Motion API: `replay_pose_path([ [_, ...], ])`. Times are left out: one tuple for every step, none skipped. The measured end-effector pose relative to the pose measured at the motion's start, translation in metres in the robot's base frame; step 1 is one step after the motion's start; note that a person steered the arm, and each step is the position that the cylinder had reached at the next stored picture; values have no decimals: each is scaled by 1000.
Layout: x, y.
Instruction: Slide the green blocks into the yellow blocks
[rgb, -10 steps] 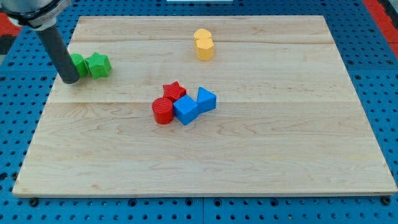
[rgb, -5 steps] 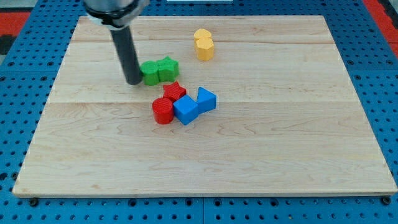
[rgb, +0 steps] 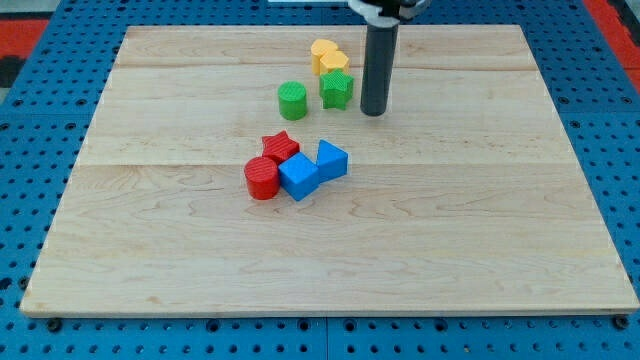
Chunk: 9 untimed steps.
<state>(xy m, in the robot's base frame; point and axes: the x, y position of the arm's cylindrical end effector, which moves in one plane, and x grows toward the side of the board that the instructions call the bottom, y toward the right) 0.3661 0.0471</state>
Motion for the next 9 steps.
replay_pose_path([
  [-2, -73],
  [-2, -121],
  [-2, -155],
  [-13, -186],
  [-16, -143],
  [-19, -68],
  [-19, -56],
  [-9, -65],
  [-9, -66],
])
